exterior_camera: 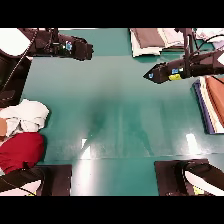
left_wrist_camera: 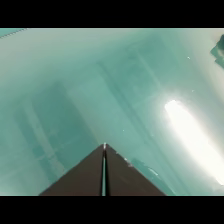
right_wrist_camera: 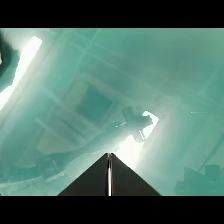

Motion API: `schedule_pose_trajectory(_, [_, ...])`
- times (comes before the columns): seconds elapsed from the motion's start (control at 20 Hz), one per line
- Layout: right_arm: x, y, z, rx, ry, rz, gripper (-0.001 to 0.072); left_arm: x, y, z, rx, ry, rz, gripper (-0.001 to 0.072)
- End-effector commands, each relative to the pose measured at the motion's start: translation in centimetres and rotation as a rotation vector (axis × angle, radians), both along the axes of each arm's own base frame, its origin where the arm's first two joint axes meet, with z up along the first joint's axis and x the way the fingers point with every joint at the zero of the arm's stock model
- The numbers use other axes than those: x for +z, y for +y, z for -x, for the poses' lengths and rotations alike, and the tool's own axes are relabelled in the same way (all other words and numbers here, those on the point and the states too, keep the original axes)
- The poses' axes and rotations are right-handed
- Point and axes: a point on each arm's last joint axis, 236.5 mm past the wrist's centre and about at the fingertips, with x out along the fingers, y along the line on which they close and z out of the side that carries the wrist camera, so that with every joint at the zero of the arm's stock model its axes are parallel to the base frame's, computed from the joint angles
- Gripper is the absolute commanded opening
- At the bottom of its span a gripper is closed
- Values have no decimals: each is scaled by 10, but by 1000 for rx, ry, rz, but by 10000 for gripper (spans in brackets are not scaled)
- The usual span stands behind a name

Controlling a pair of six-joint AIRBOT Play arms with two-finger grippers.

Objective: Fold the shirts.

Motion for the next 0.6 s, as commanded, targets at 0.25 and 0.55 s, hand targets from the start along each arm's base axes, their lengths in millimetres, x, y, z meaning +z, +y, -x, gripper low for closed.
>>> schedule_pose_trajectory(0.25, [0,1,0,2,1,-1,22,0,0,0,0,-1,0,25])
schedule_pose_trajectory(0.55, [0,1,0,2,2,0,22,7,-5,-1,5,-2,49,25])
